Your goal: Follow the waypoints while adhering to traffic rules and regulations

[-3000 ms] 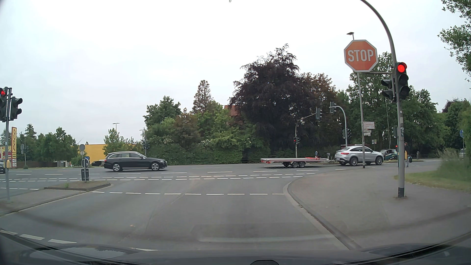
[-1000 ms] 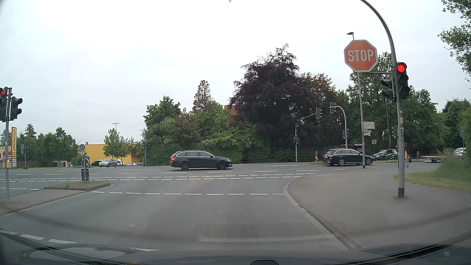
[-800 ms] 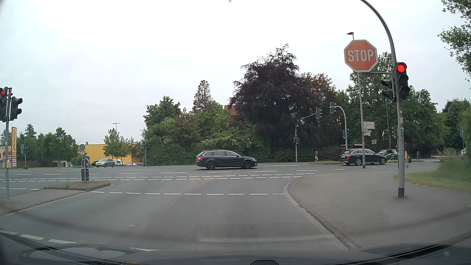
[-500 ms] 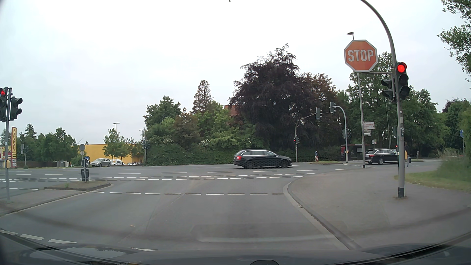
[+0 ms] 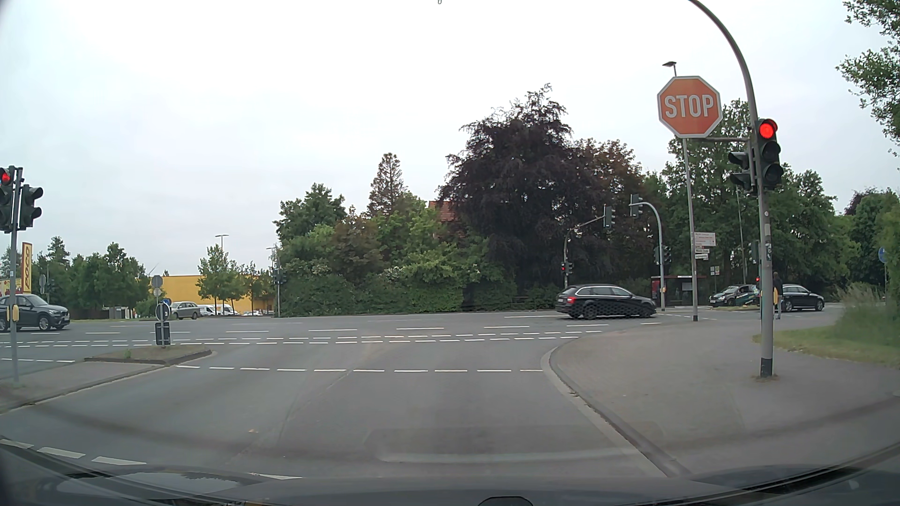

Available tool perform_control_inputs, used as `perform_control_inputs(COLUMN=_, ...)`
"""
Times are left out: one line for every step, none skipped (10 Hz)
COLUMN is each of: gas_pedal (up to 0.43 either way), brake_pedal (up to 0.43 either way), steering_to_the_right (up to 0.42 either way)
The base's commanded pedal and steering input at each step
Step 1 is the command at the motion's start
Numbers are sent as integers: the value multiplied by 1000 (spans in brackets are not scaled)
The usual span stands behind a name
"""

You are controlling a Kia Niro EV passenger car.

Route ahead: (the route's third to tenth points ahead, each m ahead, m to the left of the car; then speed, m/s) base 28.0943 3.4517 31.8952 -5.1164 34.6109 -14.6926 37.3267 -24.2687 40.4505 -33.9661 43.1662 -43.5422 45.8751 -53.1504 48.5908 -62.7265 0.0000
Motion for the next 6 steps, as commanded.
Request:
perform_control_inputs(gas_pedal=0, brake_pedal=0, steering_to_the_right=0)
perform_control_inputs(gas_pedal=0, brake_pedal=0, steering_to_the_right=0)
perform_control_inputs(gas_pedal=0, brake_pedal=0, steering_to_the_right=0)
perform_control_inputs(gas_pedal=0, brake_pedal=0, steering_to_the_right=0)
perform_control_inputs(gas_pedal=0, brake_pedal=0, steering_to_the_right=0)
perform_control_inputs(gas_pedal=0, brake_pedal=0, steering_to_the_right=0)
